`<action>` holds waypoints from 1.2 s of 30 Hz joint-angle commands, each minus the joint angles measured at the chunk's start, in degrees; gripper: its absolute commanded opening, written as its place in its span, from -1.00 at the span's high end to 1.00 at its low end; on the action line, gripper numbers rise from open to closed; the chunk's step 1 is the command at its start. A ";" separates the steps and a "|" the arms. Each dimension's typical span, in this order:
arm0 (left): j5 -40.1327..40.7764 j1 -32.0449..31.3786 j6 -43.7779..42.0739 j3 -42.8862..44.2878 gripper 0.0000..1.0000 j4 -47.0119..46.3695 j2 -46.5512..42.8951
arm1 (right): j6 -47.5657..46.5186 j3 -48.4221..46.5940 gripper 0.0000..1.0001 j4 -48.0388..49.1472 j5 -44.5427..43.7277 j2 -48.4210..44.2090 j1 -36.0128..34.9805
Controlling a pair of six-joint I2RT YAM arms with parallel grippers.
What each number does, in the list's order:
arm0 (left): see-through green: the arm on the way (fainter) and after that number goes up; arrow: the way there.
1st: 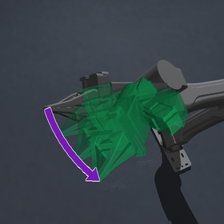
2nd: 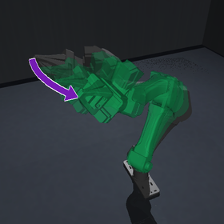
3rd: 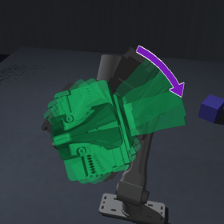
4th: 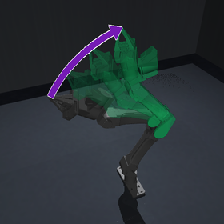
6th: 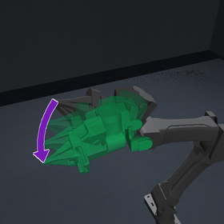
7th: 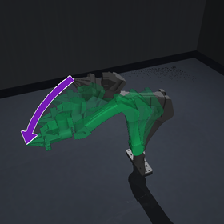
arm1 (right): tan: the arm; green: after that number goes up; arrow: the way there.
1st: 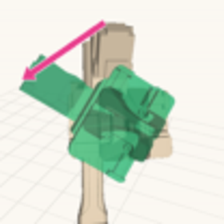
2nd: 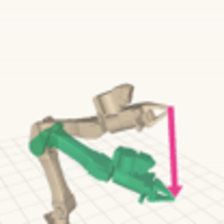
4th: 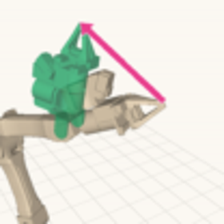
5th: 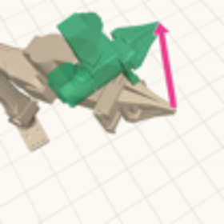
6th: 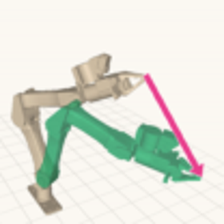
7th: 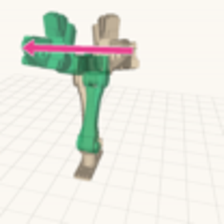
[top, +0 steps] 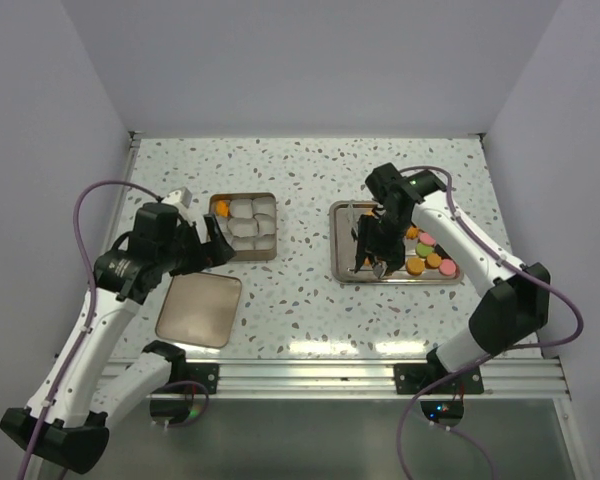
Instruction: Pack the cookies
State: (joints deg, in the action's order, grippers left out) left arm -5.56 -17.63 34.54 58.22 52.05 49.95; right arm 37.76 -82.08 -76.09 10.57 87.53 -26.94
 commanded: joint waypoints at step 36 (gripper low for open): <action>2.93 -0.21 -4.66 2.52 -1.00 9.38 -10.23 | -3.13 -5.90 0.19 2.53 -5.12 19.52 0.13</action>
State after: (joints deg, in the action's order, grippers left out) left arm -3.53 -17.67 31.66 58.70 61.01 40.05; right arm 34.22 -88.25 -74.00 5.91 107.77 -26.94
